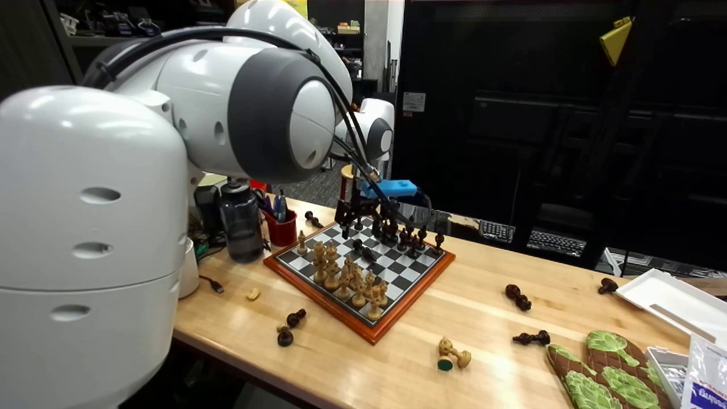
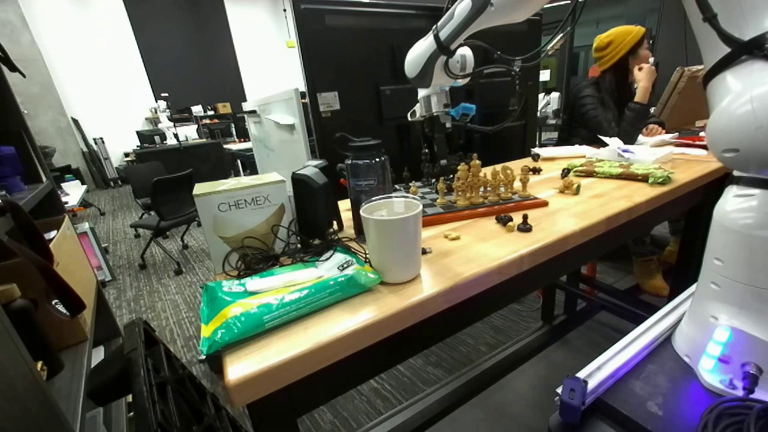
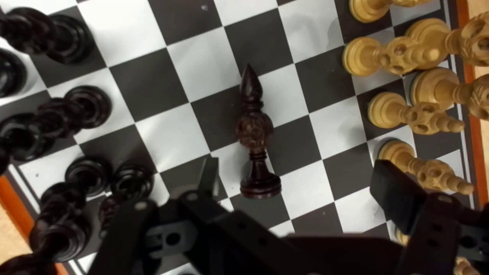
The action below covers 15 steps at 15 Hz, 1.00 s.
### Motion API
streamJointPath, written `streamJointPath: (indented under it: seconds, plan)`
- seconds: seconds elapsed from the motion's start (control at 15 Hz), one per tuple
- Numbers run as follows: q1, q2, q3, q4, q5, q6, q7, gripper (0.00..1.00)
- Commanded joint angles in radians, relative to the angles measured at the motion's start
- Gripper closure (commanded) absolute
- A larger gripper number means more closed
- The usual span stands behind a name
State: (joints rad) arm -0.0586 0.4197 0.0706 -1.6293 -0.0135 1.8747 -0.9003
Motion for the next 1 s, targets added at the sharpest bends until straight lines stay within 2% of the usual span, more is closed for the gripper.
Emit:
streamJointPath:
  seconds: [0.0,0.6,0.93]
  plan:
    - [0.004,0.000,0.004,0.006,-0.003,-0.007,0.002,0.00]
    - [0.015,0.006,0.007,0.024,-0.008,-0.025,-0.004,0.00]
    - [0.035,0.026,0.005,0.058,-0.073,-0.085,-0.019,0.00]
